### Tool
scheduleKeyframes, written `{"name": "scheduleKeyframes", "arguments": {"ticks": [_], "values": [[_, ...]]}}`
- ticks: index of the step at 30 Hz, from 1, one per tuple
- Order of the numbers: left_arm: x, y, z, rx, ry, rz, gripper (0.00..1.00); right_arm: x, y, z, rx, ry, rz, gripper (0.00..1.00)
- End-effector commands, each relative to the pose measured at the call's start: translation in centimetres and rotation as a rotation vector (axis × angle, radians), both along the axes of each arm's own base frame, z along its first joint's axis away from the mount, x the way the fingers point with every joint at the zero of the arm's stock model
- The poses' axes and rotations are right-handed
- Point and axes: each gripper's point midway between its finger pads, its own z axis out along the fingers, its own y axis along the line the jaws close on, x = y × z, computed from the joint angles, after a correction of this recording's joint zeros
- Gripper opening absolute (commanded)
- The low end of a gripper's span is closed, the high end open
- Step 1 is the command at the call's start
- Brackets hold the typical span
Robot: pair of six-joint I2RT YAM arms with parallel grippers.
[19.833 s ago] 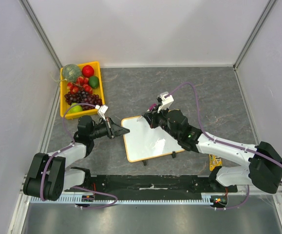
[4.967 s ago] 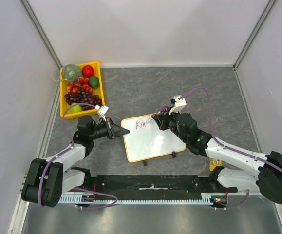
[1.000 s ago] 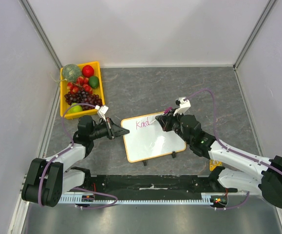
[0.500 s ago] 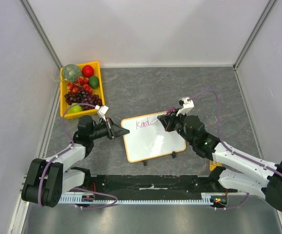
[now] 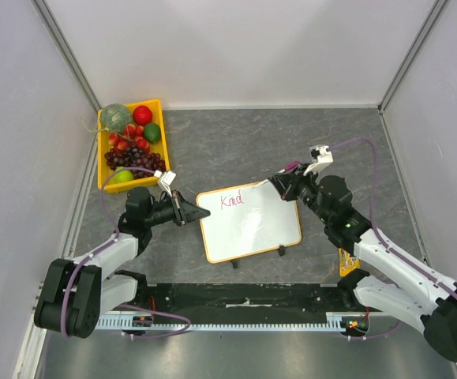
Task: Write a sentence on the whiteboard
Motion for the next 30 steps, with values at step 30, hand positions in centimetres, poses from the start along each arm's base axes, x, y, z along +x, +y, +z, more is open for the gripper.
{"name": "scheduleKeyframes", "arguments": {"ticks": [30], "values": [[0.1, 1.2, -3.1, 0.118, 0.03, 0.064, 0.02, 0.1, -0.7, 2.2, -0.101, -0.135, 0.078, 0.0]]}}
